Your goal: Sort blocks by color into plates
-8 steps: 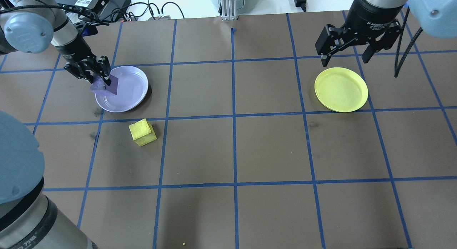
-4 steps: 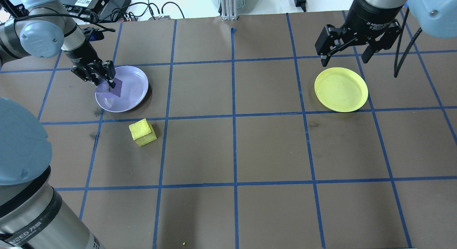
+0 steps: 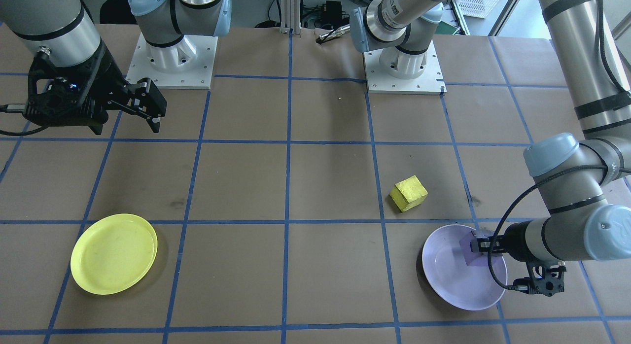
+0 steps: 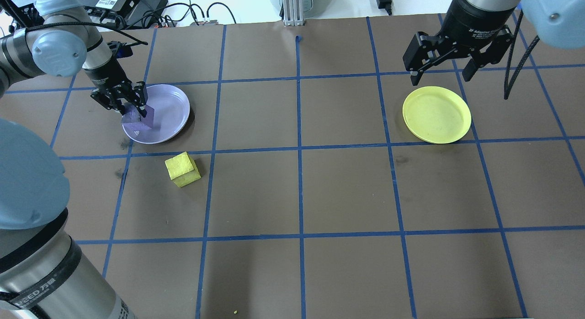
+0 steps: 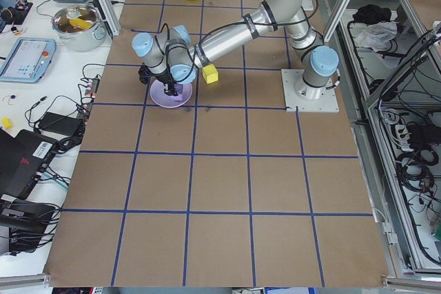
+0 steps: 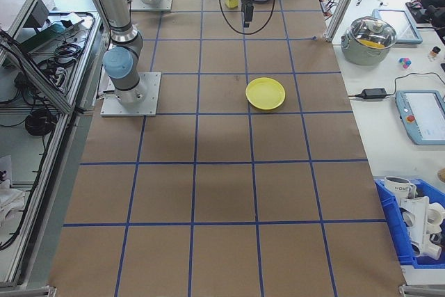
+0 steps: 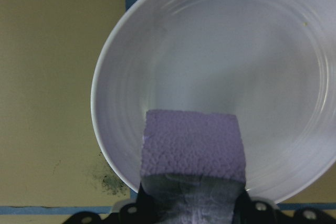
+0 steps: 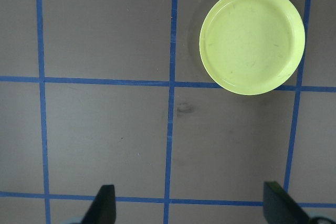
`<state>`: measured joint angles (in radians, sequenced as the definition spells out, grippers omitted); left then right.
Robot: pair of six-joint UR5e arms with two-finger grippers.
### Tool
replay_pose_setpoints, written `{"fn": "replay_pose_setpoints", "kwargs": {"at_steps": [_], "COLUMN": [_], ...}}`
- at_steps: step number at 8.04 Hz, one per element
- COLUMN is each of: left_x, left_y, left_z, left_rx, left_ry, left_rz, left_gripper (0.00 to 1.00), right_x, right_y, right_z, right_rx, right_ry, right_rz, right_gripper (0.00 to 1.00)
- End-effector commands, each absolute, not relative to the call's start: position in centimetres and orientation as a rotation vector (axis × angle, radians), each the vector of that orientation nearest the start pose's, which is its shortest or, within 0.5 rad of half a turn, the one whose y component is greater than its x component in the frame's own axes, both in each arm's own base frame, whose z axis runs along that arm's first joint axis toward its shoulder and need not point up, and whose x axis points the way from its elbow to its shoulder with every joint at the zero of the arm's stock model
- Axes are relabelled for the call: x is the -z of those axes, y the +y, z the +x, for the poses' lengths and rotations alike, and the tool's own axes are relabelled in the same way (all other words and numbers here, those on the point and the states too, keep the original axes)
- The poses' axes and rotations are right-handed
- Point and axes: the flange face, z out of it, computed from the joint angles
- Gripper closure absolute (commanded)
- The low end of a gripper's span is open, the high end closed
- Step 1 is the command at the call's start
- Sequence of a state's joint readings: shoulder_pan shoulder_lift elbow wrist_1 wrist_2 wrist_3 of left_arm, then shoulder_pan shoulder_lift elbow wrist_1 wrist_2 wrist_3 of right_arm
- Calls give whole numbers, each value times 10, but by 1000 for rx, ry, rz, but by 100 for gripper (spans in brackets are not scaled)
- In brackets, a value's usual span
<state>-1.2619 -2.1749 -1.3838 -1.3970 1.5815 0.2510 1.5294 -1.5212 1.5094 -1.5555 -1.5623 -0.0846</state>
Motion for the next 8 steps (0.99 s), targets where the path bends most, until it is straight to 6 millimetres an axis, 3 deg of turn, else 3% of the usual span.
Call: {"fn": "replay_pose_setpoints", "kwargs": {"at_steps": [1, 2, 3, 4, 7, 8], "left_x": [-222, -222, -225, -230, -252, -272], "left_y": [-681, -682, -683, -683, -681, -676], "left_z": [80, 74, 67, 62, 60, 59], "left_rx": [-410, -411, -402, -392, -341, -311], "left_ry": [3148, 3144, 3138, 3124, 3116, 3110], "left_rz": [-121, -108, -134, -235, -292, -298], "left_gripper": [44, 43, 18, 0, 0, 0], "right_x": [-489, -489, -489, -489, -486, -486], "right_y": [-520, -520, -520, -520, -522, -522], "right_z": [113, 113, 113, 113, 113, 113], "right_rx": [-11, -11, -11, -11, -18, -18], "right_ry": [3133, 3133, 3133, 3133, 3129, 3129], "right_rz": [-70, -67, -67, -67, -67, -62], "right_gripper": [0, 0, 0, 0, 0, 0]}}
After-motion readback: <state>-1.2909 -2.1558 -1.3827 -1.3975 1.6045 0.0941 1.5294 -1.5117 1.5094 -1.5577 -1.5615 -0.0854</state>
